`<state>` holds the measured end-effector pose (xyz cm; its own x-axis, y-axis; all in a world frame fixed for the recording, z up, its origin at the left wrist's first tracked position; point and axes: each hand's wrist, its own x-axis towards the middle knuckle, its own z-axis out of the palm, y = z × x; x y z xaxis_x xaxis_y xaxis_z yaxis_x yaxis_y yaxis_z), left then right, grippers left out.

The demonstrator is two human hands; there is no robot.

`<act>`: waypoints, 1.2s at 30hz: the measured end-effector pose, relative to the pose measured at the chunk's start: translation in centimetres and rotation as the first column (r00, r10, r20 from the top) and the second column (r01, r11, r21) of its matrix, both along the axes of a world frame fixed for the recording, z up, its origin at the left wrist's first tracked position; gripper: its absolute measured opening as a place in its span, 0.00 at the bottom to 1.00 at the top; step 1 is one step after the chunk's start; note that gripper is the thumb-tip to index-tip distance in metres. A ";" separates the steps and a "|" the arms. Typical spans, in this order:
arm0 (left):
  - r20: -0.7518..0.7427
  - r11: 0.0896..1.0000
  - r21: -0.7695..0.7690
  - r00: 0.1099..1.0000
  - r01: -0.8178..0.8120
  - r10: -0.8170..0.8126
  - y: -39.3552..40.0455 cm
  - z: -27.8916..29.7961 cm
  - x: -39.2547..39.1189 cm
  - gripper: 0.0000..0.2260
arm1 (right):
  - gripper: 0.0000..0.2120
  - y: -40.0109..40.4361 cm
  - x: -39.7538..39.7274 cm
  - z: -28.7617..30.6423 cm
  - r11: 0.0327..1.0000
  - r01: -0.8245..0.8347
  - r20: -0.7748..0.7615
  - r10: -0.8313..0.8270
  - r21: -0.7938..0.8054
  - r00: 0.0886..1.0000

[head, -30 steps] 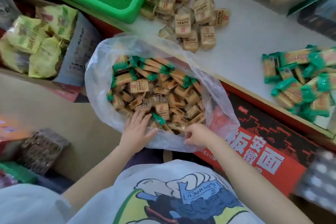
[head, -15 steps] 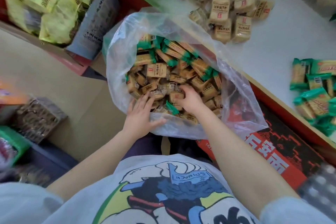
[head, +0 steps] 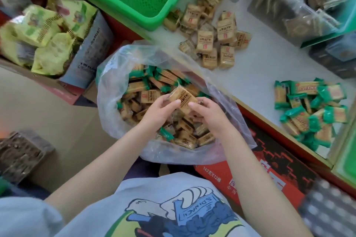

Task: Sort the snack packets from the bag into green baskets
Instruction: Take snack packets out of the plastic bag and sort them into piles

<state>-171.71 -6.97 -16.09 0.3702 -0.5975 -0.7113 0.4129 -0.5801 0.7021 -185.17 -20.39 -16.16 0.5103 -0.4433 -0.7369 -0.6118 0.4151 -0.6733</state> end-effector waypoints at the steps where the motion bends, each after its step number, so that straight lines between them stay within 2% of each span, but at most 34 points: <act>1: -0.085 0.997 -0.045 0.995 -0.063 0.059 -1.5 0.5 0.2 0.19 | 0.18 -0.4 -0.4 0.7 1.000 0.009 0.035 -0.009 0.007 0.999; 3: -0.134 0.991 -0.100 0.988 -0.088 0.074 -4.2 1.6 0.7 0.16 | 0.18 -1.3 -1.2 2.0 0.999 0.033 0.062 -0.033 -0.002 0.998; 6: -0.038 0.983 -0.139 0.991 0.124 -0.130 -8.0 3.1 1.5 0.17 | 0.19 -3.4 -2.3 3.5 0.997 0.081 0.082 -0.080 -0.012 0.993; 8: 0.071 0.962 -0.125 0.970 0.241 -0.234 -10.4 3.7 1.6 0.16 | 0.17 -5.1 -2.6 4.1 0.994 0.106 0.079 -0.103 -0.036 0.992; 10: 0.283 0.959 -0.046 0.925 0.278 -0.254 -12.5 3.4 1.5 0.16 | 0.13 -7.0 -2.8 4.2 0.972 0.219 0.066 -0.214 -0.086 0.975; 11: 0.415 0.951 0.023 0.863 0.307 -0.288 -13.3 2.9 1.6 0.17 | 0.13 -8.0 -2.8 4.0 0.949 0.292 0.054 -0.287 -0.123 0.956; 12: 0.546 0.927 0.121 0.756 0.354 -0.360 -13.8 2.2 1.7 0.20 | 0.13 -9.2 -2.9 3.6 0.920 0.360 0.042 -0.358 -0.154 0.933; 13: 0.646 0.880 0.249 0.607 0.406 -0.463 -13.9 1.3 2.0 0.22 | 0.14 -10.4 -2.9 3.0 0.898 0.404 0.029 -0.406 -0.175 0.914; 14: 0.688 0.815 0.376 0.455 0.442 -0.565 -13.7 0.4 2.3 0.24 | 0.15 -11.5 -2.8 2.4 0.889 0.415 0.008 -0.422 -0.193 0.907; 15: 0.687 0.749 0.470 0.340 0.466 -0.642 -13.3 -0.7 2.5 0.27 | 0.16 -12.5 -2.4 1.8 0.893 0.399 -0.018 -0.411 -0.209 0.911; 16: 0.671 0.696 0.526 0.264 0.490 -0.693 -12.8 -1.4 2.6 0.29 | 0.16 -13.4 -1.8 1.3 0.900 0.380 -0.032 -0.396 -0.214 0.918; 18: 0.645 0.636 0.562 0.201 0.530 -0.737 -11.9 -2.8 2.4 0.32 | 0.17 -14.9 0.0 0.4 0.903 0.382 -0.031 -0.395 -0.196 0.918; 23: 0.644 0.636 0.556 0.207 0.536 -0.737 -11.4 -4.1 2.3 0.34 | 0.20 -16.0 3.1 -2.5 0.901 0.429 -0.124 -0.435 -0.072 0.892; 26: 0.634 0.638 0.555 0.225 0.534 -0.740 -11.4 -4.3 2.3 0.34 | 0.20 -16.2 4.6 -4.0 0.905 0.424 -0.090 -0.425 -0.036 0.900; 33: 0.644 0.643 0.548 0.221 0.536 -0.733 -11.3 -4.2 2.4 0.34 | 0.17 -16.4 7.7 -3.3 0.939 0.336 0.065 -0.331 -0.079 0.941; 36: 0.644 0.642 0.536 0.227 0.548 -0.731 -11.2 -4.1 2.6 0.33 | 0.19 -14.0 6.1 -1.0 0.937 0.287 0.024 -0.289 -0.198 0.957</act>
